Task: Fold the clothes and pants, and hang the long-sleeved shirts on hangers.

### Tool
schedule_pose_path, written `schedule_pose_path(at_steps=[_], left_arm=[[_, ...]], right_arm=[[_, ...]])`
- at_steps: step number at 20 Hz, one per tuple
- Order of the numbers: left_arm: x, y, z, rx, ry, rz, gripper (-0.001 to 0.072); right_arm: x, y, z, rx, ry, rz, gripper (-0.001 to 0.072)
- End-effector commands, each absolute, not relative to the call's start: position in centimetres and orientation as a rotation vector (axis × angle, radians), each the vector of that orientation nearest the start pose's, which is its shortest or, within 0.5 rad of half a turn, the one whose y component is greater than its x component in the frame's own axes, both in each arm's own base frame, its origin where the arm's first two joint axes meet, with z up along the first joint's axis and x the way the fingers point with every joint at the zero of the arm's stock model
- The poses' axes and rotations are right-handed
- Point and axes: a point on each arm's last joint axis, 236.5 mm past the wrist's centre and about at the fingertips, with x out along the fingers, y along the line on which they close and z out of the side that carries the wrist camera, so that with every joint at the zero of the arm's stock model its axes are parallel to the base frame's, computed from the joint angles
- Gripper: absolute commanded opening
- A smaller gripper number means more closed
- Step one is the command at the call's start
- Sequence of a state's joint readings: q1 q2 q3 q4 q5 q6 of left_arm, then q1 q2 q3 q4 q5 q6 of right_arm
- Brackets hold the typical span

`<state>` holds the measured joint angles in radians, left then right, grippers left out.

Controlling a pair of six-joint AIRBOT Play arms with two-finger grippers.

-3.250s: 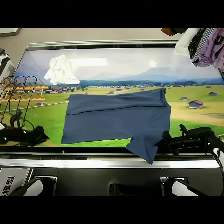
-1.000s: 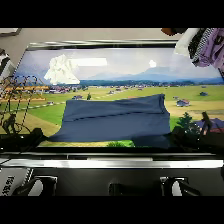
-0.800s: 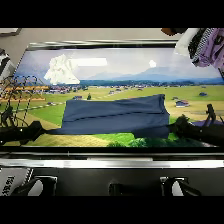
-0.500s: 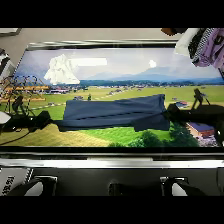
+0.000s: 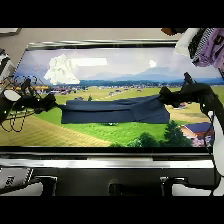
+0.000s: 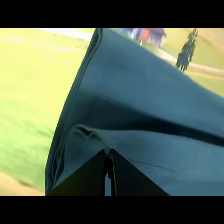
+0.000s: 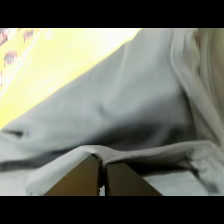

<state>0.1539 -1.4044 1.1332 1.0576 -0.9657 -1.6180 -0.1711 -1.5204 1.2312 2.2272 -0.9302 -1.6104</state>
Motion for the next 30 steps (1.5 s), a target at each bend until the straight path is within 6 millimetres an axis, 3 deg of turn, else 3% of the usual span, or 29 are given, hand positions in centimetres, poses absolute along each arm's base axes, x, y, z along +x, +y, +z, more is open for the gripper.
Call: schedule_pose_path(at_steps=[1,7,8,9,10,12,14,16,18,25,30], left_arm=[[46.2,-3.0,-1.6,-0.633,1.174,-0.046,0.0011],[48.0,-5.0,-5.1,-0.618,1.259,-0.074,0.0021],[48.0,-5.1,-5.3,-0.615,1.264,-0.075,0.0114],[48.0,-5.1,-5.2,-0.615,1.262,-0.076,0.0279],[48.0,-5.0,-4.9,-0.616,1.256,-0.075,0.0389],[47.6,-4.7,-3.8,-0.628,1.266,-0.075,0.04],[47.2,-4.6,-2.6,-0.621,1.284,-0.091,0.04],[47.1,-4.5,-1.7,-0.597,1.292,-0.1,0.04],[47.3,-4.5,-1.0,-0.593,1.288,-0.108,0.04],[47.4,-4.5,-0.8,-0.592,1.284,-0.111,0.04],[47.4,-4.5,-0.8,-0.592,1.283,-0.111,0.04]], right_arm=[[49.0,3.3,-2.3,0.735,1.119,0.08,0.0028],[49.5,4.5,-5.2,0.737,1.157,0.079,0.0057],[49.4,4.3,-5.1,0.742,1.161,0.076,0.0163],[49.2,3.6,-4.6,0.769,1.168,0.063,0.0295],[48.9,2.3,-3.7,0.824,1.181,0.035,0.044],[48.2,-1.5,-1.6,0.862,1.199,0.021,0.0604],[47.6,-6.1,-0.5,0.905,1.172,-0.031,0.0615],[46.9,-9.7,-0.7,0.936,1.141,-0.063,0.0638],[46.1,-10.8,-1.9,0.949,1.164,-0.033,0.0659],[45.5,-7.1,-7.1,0.938,1.302,0.142,0.0671],[45.9,-4.3,-8.9,0.908,1.344,0.191,0.0671]])
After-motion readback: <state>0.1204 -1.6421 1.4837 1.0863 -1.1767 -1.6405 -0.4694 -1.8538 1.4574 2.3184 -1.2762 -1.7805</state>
